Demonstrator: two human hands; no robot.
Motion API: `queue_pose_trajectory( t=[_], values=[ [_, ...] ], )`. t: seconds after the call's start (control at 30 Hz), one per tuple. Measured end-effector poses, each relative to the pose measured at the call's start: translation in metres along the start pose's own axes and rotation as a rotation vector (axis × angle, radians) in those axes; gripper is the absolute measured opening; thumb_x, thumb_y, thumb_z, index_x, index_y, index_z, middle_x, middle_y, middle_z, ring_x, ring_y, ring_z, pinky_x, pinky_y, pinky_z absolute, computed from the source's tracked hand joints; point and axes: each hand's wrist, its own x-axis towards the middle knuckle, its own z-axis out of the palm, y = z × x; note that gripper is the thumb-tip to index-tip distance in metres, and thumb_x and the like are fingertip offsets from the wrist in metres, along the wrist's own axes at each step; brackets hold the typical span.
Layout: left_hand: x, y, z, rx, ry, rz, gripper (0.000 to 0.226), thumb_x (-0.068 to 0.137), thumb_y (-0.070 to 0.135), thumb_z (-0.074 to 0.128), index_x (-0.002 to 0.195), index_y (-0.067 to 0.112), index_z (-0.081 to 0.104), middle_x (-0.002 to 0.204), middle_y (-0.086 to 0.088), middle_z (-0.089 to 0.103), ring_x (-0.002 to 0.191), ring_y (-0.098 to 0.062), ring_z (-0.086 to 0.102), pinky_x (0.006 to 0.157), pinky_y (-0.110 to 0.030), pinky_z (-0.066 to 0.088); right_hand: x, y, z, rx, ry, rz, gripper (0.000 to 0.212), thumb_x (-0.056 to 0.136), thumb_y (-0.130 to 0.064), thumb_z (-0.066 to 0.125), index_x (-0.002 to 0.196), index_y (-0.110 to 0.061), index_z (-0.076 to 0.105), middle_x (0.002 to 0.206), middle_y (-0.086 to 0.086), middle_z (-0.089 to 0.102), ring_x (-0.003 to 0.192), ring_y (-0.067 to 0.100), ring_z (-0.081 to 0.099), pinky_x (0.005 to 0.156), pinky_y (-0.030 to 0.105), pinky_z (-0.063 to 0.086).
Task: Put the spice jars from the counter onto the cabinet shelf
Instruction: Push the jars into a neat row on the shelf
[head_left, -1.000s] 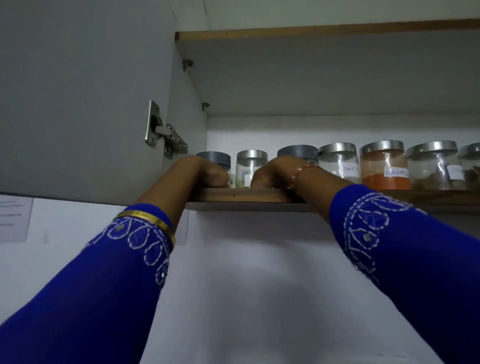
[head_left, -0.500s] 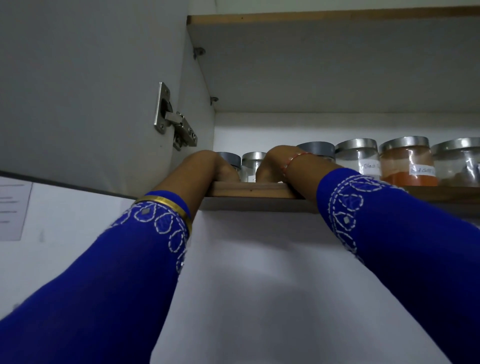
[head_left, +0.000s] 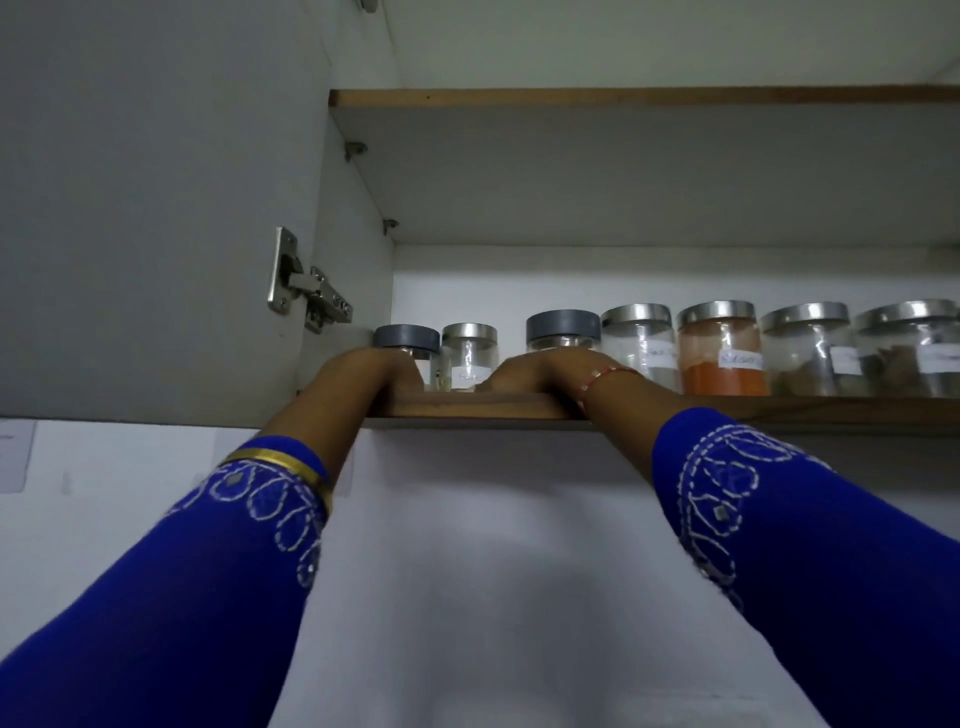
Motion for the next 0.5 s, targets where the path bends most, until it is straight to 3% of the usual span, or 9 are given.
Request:
queue_pose_trajectory(
  t=[0.03, 0.13, 0.2, 0.27, 0.33, 0.4, 0.5],
  values=[
    [-0.004, 0.001, -0.001, -0.011, -0.020, 0.010, 0.019, 0.090, 0.022, 0.051, 0.073, 0.014, 0.052, 0.085, -0.008, 0.056, 0.068, -0.016, 0.049, 0.076, -0.029, 0.039, -0.087, -0.031, -0.004, 0.050, -0.020, -0.110, 0.023, 0.092, -0.031, 0.050, 0.095, -0.013, 0.063, 0.098, 0.004, 0.059, 0.082, 0.016, 0.055, 0.075, 0.026, 0.044],
    [-0.011, 0.000, -0.003, -0.097, -0.061, 0.071, 0.015, 0.083, 0.022, 0.052, 0.071, 0.015, 0.054, 0.084, -0.007, 0.057, 0.066, -0.013, 0.049, 0.069, -0.027, 0.041, -0.133, -0.036, -0.010, -0.009, 0.134, -0.223, 0.037, 0.097, -0.027, 0.042, 0.062, -0.017, 0.047, 0.090, 0.008, 0.056, 0.081, 0.018, 0.049, 0.071, 0.024, 0.038],
    [-0.021, 0.004, -0.004, -0.169, -0.030, 0.098, 0.012, 0.086, 0.017, 0.051, 0.076, 0.012, 0.055, 0.091, -0.012, 0.055, 0.071, -0.017, 0.049, 0.064, -0.025, 0.038, -0.133, -0.021, -0.007, -0.029, 0.175, -0.204, 0.044, 0.100, -0.030, 0.035, 0.058, -0.016, 0.038, 0.072, 0.005, 0.047, 0.085, 0.020, 0.044, 0.077, 0.026, 0.033],
    [-0.029, 0.010, -0.001, -0.197, 0.020, 0.125, 0.016, 0.091, 0.017, 0.046, 0.078, 0.011, 0.053, 0.088, -0.012, 0.052, 0.074, -0.019, 0.046, 0.066, -0.027, 0.036, -0.139, -0.013, -0.006, -0.004, 0.242, -0.203, 0.047, 0.101, -0.032, 0.030, 0.059, -0.014, 0.039, 0.067, 0.001, 0.042, 0.087, 0.020, 0.043, 0.079, 0.025, 0.031],
    [-0.038, 0.025, 0.005, -0.159, 0.058, 0.143, 0.026, 0.095, 0.017, 0.040, 0.074, 0.009, 0.054, 0.089, -0.013, 0.055, 0.075, -0.019, 0.046, 0.072, -0.030, 0.035, -0.152, -0.005, -0.006, 0.004, 0.227, -0.238, 0.046, 0.102, -0.035, 0.027, 0.071, -0.008, 0.049, 0.086, 0.009, 0.056, 0.091, 0.022, 0.047, 0.082, 0.026, 0.034],
    [-0.046, 0.040, 0.012, -0.094, 0.090, 0.151, 0.032, 0.098, 0.020, 0.032, 0.091, 0.005, 0.059, 0.111, -0.019, 0.057, 0.093, -0.024, 0.052, 0.085, -0.031, 0.037, -0.156, 0.005, -0.006, 0.000, 0.216, -0.240, 0.043, 0.101, -0.039, 0.027, 0.083, -0.010, 0.053, 0.109, 0.014, 0.060, 0.102, 0.026, 0.053, 0.089, 0.031, 0.039],
    [-0.056, 0.059, 0.019, -0.051, 0.139, 0.116, 0.049, 0.101, 0.028, 0.021, 0.123, -0.002, 0.052, 0.138, -0.021, 0.046, 0.125, -0.031, 0.045, 0.105, -0.033, 0.032, -0.171, 0.024, -0.012, -0.045, 0.238, -0.213, 0.047, 0.100, -0.038, 0.030, 0.067, -0.015, 0.053, 0.097, 0.012, 0.057, 0.095, 0.024, 0.053, 0.083, 0.029, 0.038]
  ],
)
